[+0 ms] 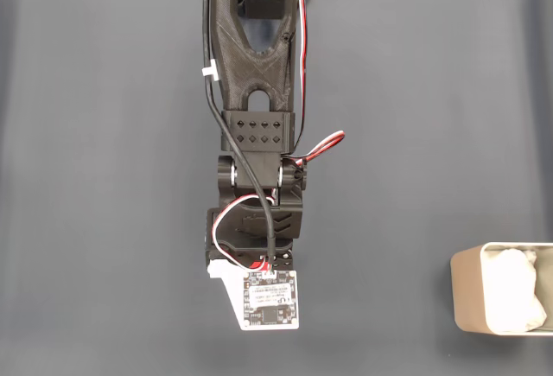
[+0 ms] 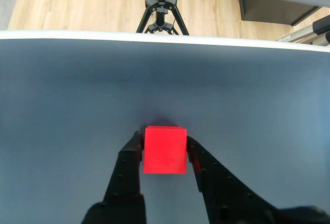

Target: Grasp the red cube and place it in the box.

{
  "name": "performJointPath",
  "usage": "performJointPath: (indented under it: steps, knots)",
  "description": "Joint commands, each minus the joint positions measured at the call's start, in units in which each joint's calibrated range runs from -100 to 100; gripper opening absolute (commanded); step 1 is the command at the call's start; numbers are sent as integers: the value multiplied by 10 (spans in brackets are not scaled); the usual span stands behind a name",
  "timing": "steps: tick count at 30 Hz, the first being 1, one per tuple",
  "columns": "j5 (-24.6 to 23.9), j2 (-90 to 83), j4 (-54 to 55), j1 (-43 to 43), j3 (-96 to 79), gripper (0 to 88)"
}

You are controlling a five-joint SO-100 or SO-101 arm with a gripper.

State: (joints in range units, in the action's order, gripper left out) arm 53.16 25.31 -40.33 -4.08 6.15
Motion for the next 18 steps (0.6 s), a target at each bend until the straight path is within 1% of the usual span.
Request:
performJointPath:
  steps: [1,9,18]
  knots:
    - [9,-3,7,7,37,150]
    - [16,-4,-2,7,32,154]
    - [20,-2,-2,10,33,120]
